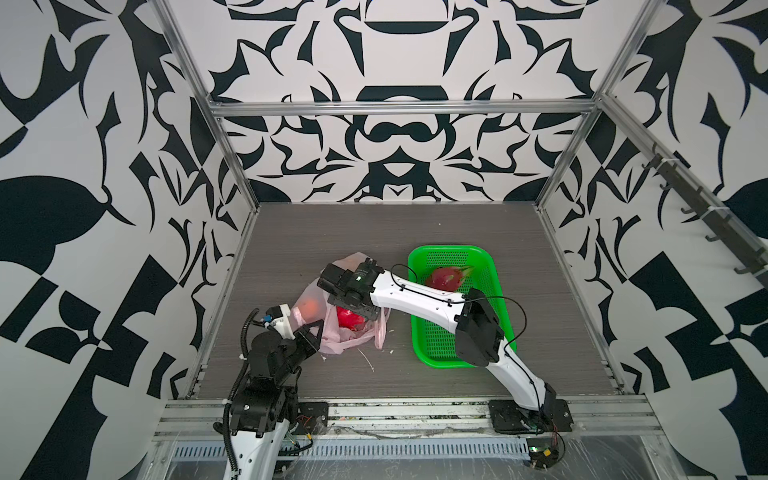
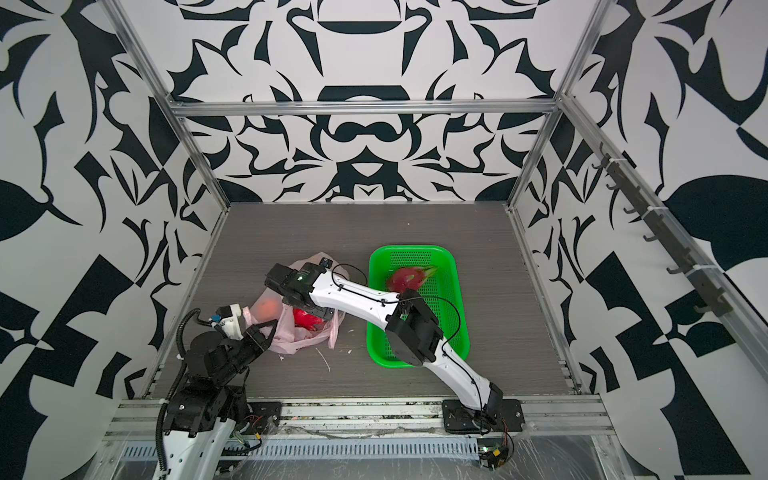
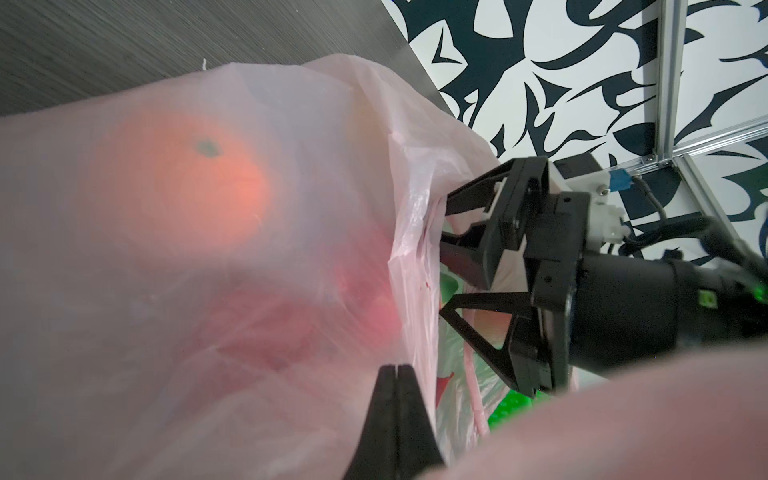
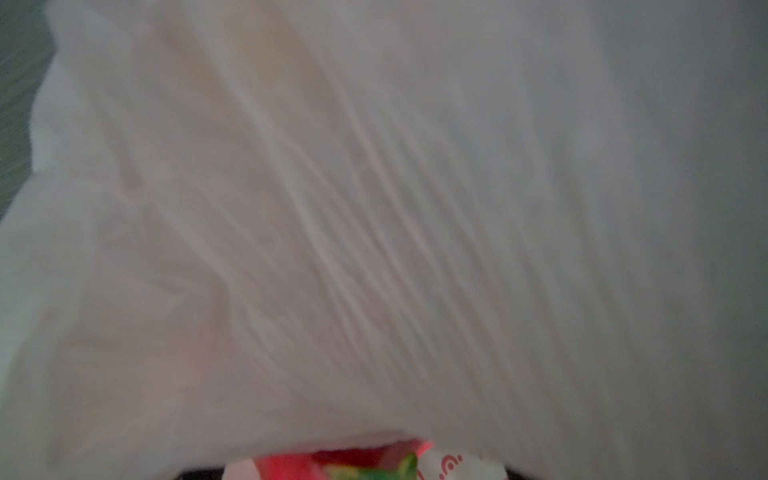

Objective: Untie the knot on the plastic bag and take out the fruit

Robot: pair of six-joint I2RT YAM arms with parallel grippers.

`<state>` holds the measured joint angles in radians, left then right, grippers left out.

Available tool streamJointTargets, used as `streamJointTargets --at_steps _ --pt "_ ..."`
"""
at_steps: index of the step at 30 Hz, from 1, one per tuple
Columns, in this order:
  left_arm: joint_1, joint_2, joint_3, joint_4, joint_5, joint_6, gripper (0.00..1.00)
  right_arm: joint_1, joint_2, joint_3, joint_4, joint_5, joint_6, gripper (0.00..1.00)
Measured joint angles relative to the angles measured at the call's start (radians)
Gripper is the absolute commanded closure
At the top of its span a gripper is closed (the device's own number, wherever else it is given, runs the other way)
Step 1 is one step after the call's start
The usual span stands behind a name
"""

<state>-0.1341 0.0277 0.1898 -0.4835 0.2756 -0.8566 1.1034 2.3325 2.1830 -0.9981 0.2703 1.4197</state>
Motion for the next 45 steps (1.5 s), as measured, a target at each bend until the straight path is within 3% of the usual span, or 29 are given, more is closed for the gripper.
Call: streamJointTargets --at_steps 21,38,45 --pt "0.000 0.042 -0.043 0.075 -0.026 0.010 1.00 -0.011 0.053 0.015 0.006 -0.028 0.016 0.01" --pt "0.000 0.031 0.023 0.021 -0.239 0.088 1.00 -0.011 0.044 -0.029 0.055 -0.031 0.018 0.01" --pt "0.000 0.017 0.029 -0.005 -0.247 0.090 1.00 -0.011 0.043 -0.034 0.063 -0.031 0.018 0.01"
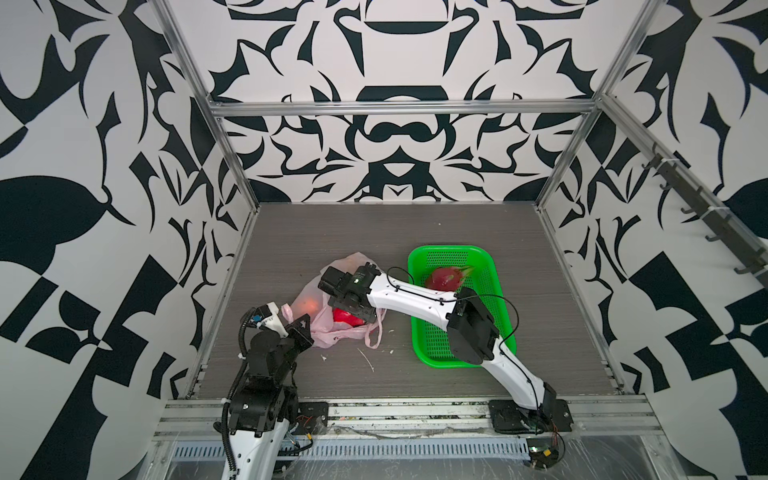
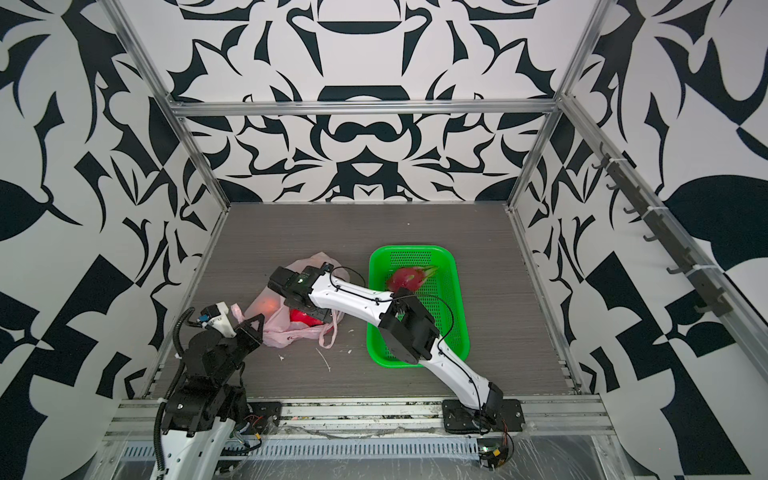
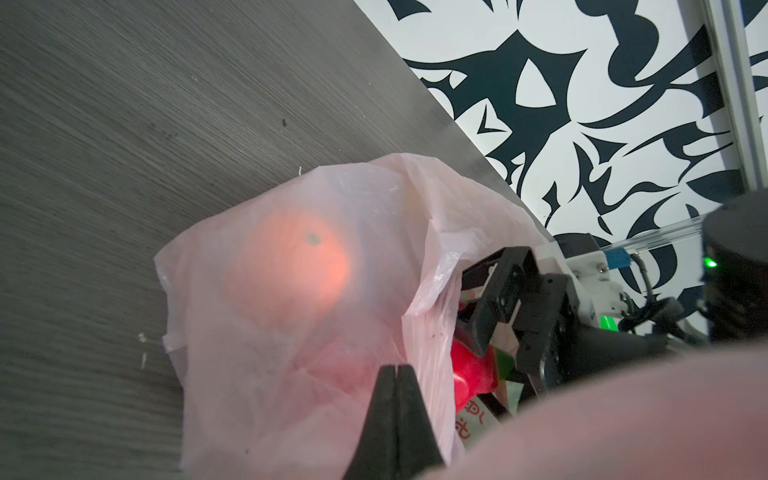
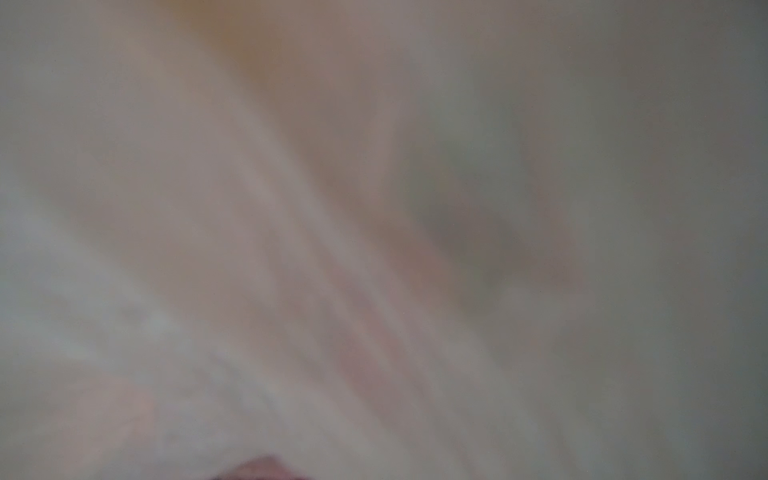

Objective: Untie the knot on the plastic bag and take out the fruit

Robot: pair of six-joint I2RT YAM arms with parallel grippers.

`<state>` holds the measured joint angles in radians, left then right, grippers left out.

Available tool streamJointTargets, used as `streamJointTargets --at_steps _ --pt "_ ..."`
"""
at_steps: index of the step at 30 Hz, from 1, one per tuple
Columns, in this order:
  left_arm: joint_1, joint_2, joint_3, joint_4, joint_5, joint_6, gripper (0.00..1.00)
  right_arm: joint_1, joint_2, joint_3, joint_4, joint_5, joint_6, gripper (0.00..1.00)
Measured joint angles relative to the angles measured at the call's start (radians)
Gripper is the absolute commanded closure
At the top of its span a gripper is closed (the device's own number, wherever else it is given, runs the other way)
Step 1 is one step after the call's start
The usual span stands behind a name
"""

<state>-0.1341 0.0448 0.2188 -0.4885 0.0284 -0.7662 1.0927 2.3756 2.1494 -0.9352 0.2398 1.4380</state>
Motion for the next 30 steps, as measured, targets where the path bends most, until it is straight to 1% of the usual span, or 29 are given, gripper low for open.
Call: streamJointTargets --at_steps 5,8,11,14,15,17,20,24,26,30 --pt "0.000 -0.022 0.000 -0.018 0.041 -0.009 1.00 0.000 0.000 -0.001 0.007 -0.001 0.000 0.01" --pt "0.000 -0.022 -0.001 -0.018 0.066 -0.016 1.00 0.000 0.000 -0.006 0.013 0.000 0.001 0.05" --pt "0.000 -0.023 -0.001 -0.019 0.083 -0.019 1.00 0.000 0.000 -0.009 0.019 0.003 0.002 0.11" --pt "0.000 -0.023 -0.002 -0.019 0.091 -0.020 1.00 0.001 -0.002 -0.010 0.023 0.013 -0.003 0.21" --pt "0.000 -0.023 -0.002 -0.019 0.092 -0.020 1.00 0.001 -0.004 -0.010 0.023 0.015 -0.011 0.25" --pt "0.000 -0.022 -0.003 -0.019 0.094 -0.020 1.00 0.001 -0.004 -0.010 0.024 0.016 -0.033 0.31" --pt "0.000 -0.022 -0.007 -0.019 0.097 -0.019 1.00 0.002 -0.013 -0.002 0.020 0.022 -0.084 0.35" --pt "0.000 -0.021 -0.016 -0.020 0.100 -0.019 1.00 0.001 -0.010 0.009 0.016 0.010 -0.188 0.35" --pt "0.000 -0.018 -0.016 -0.019 0.101 -0.019 1.00 -0.001 0.003 0.032 0.004 -0.002 -0.250 0.32" --pt "0.000 -0.017 -0.016 -0.019 0.104 -0.018 1.00 -0.005 0.019 0.065 -0.015 -0.024 -0.327 0.27"
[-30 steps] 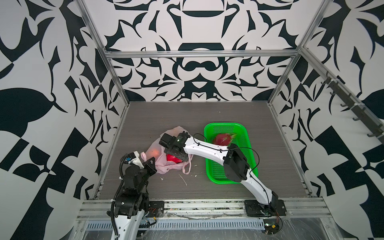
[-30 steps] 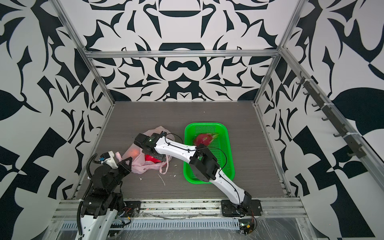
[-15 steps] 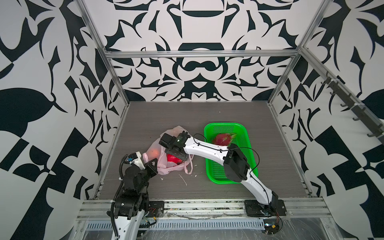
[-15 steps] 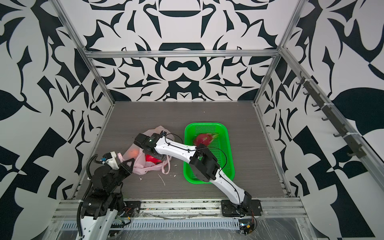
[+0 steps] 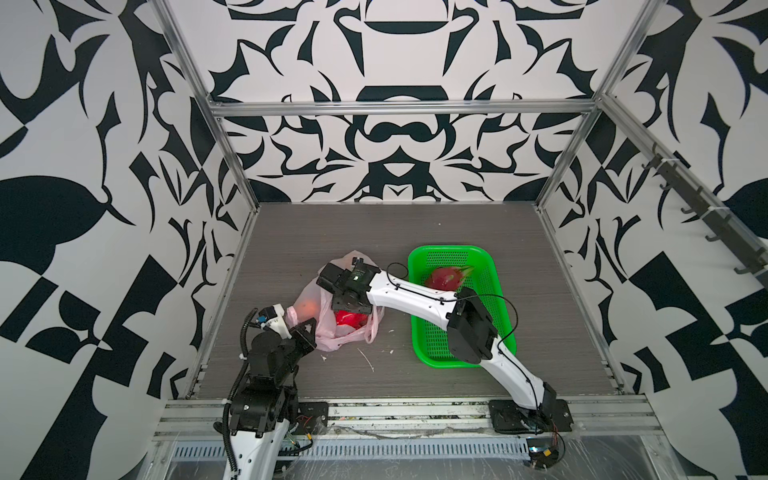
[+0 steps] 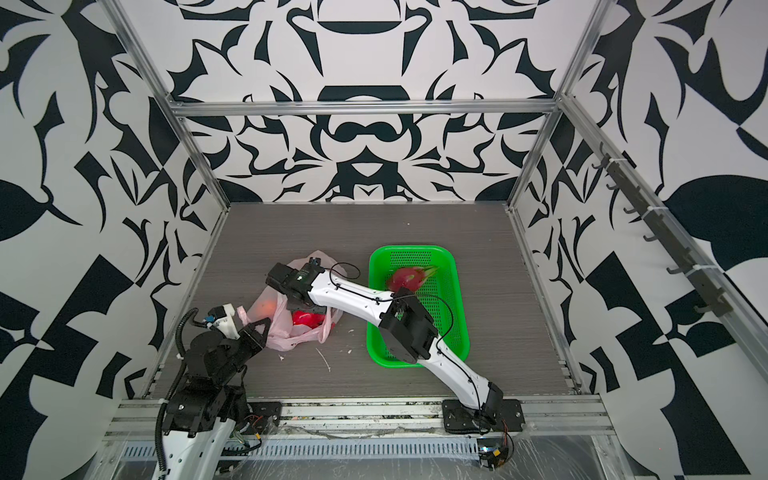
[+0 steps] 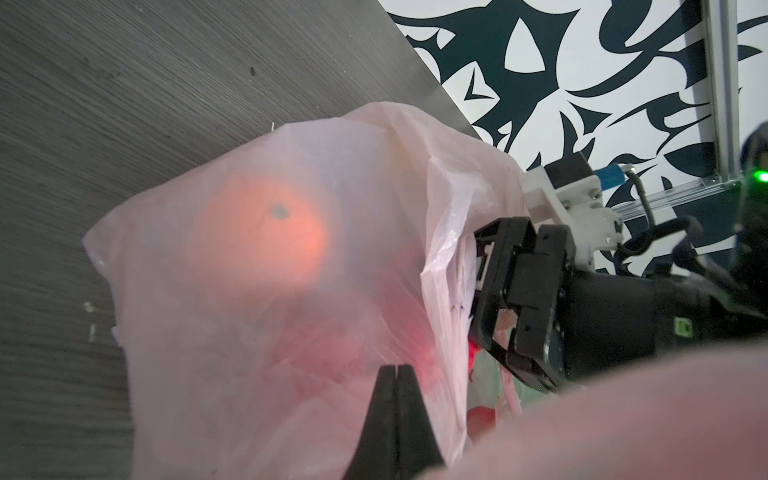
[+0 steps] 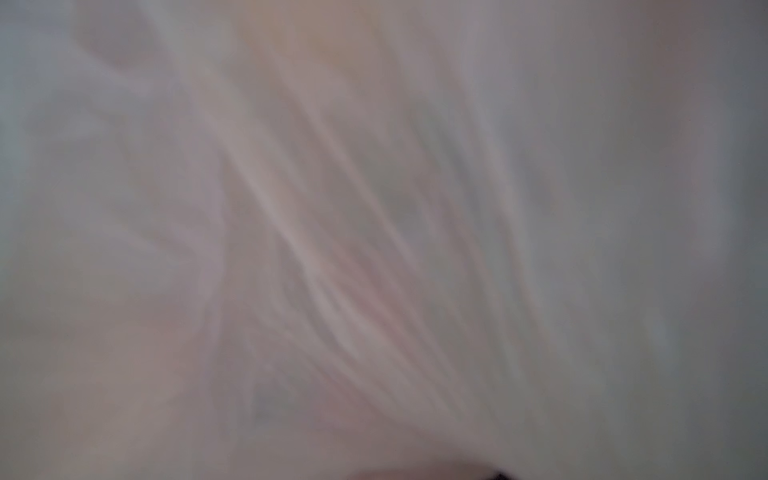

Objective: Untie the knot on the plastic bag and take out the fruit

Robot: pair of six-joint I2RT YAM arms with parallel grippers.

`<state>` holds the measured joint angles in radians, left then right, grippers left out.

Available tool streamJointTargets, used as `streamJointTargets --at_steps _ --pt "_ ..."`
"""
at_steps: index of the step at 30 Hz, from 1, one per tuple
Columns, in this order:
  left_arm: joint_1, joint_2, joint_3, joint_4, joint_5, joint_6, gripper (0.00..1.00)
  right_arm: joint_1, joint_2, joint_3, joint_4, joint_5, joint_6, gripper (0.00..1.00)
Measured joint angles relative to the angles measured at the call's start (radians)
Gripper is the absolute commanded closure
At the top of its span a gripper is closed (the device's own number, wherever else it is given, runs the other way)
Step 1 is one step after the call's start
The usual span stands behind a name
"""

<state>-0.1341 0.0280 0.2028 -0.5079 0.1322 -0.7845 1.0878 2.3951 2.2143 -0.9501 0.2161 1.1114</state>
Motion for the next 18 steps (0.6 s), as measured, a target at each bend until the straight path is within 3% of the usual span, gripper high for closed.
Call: streamJointTargets --at_steps 7,18 --pt "0.000 0.000 0.000 0.000 0.006 0.000 1.00 -0.003 0.010 0.018 -0.041 -0.041 -0.062 0.14" --pt "0.000 0.000 0.000 -0.009 0.007 0.001 1.00 -0.007 0.048 0.048 -0.075 -0.055 -0.098 0.05"
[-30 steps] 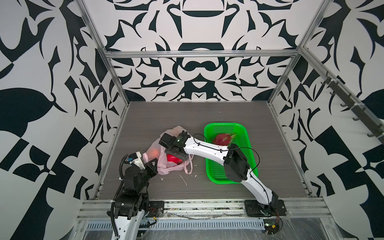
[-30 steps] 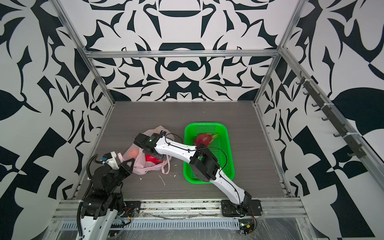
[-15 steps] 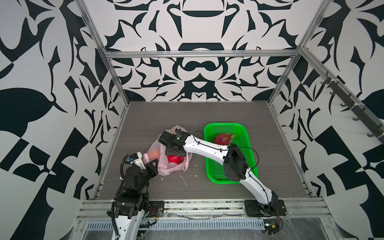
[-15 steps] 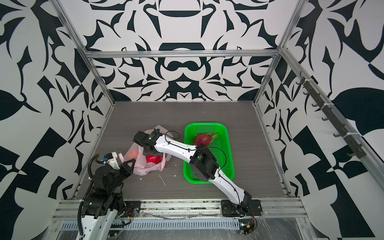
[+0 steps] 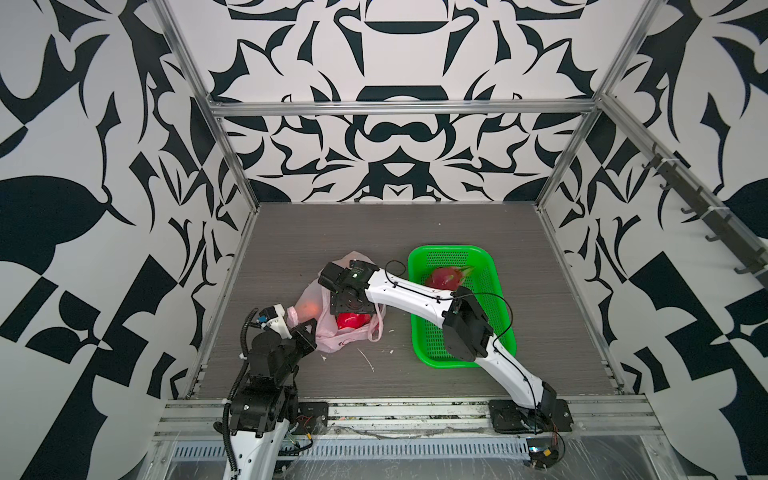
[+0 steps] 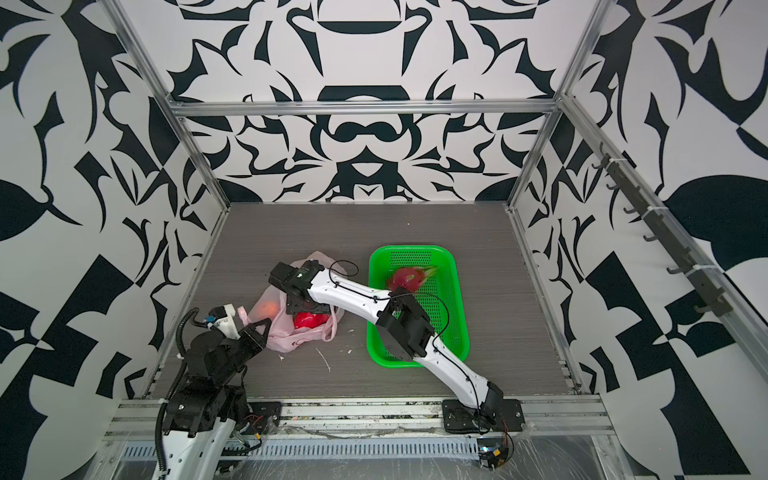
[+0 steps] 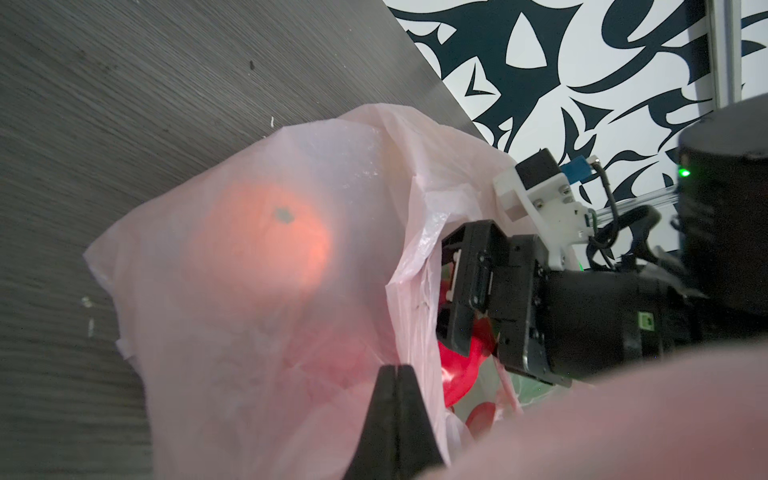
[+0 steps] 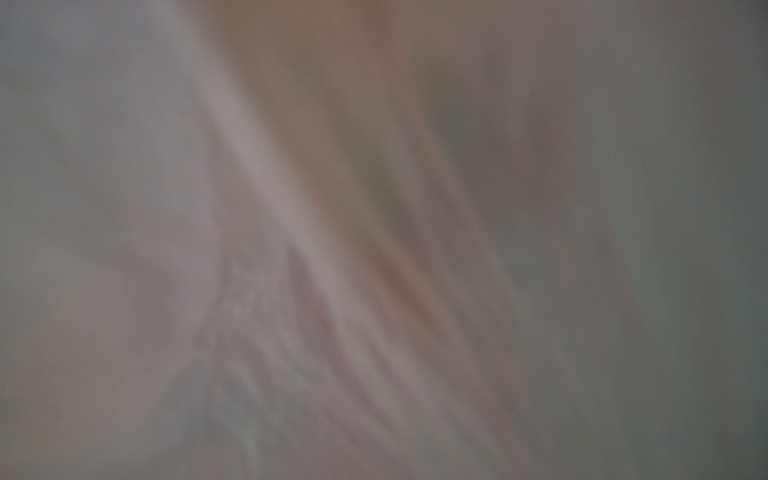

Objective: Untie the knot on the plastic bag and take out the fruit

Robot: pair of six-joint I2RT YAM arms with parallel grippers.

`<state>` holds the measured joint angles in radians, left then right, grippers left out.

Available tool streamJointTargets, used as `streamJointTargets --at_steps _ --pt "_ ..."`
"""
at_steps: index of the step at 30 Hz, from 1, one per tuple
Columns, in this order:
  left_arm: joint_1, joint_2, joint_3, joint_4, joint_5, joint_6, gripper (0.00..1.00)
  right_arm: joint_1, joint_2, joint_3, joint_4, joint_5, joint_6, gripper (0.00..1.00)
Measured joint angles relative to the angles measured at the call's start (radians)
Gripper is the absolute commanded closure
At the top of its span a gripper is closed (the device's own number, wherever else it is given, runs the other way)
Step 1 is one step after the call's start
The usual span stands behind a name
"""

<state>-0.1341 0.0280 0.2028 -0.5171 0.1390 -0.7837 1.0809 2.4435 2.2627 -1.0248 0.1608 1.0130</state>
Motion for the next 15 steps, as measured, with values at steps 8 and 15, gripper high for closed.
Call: streamJointTargets --at_steps 8,15 --pt "0.000 0.000 0.000 -0.003 0.000 0.000 1.00 0.000 0.017 0.000 0.005 -0.001 -0.006 0.12" --pt "0.000 0.006 0.000 -0.004 0.000 0.004 1.00 0.000 0.016 -0.004 0.011 0.000 -0.007 0.29"
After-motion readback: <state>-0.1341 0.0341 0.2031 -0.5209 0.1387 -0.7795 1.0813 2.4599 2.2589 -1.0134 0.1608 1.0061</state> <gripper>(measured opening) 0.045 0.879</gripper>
